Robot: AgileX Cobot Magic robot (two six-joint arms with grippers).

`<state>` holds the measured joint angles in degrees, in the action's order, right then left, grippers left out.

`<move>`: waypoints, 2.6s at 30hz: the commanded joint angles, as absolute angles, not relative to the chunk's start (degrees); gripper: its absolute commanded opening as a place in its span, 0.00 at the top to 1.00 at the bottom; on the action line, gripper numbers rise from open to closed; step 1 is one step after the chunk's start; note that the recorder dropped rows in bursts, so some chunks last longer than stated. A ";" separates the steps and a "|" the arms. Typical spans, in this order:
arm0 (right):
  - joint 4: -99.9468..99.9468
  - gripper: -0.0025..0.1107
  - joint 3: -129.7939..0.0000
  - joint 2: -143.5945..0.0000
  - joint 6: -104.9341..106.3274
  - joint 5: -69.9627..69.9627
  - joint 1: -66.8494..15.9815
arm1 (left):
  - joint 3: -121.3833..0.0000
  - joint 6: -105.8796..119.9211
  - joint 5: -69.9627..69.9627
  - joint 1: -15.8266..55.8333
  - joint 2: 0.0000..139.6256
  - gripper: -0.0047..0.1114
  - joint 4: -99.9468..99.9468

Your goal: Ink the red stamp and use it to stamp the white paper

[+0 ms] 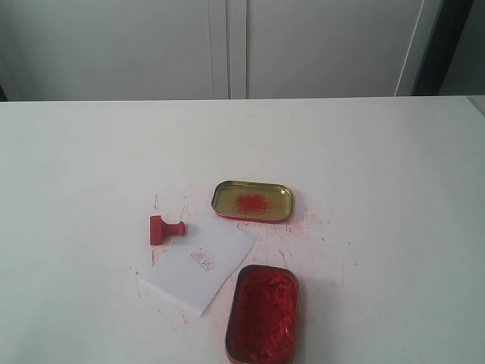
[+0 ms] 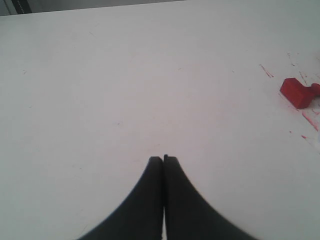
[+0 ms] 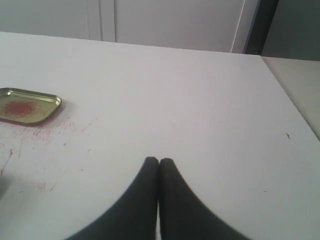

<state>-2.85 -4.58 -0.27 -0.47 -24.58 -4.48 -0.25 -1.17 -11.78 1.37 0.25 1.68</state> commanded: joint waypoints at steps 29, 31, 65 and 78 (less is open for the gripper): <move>-3.03 0.98 0.00 0.00 0.00 -20.07 -4.57 | 0.00 -1.31 -11.59 1.29 0.00 0.96 1.66; -3.03 0.98 0.00 0.00 0.00 -20.07 -4.57 | 0.00 -1.31 -11.59 1.29 0.00 0.96 1.66; -3.03 0.98 0.00 0.00 0.00 -19.96 -4.57 | 0.00 -1.31 -11.59 1.29 0.00 0.96 1.66; -3.03 0.98 0.00 0.00 0.00 -19.96 -4.57 | 0.00 -1.31 -11.59 1.29 0.00 0.96 1.66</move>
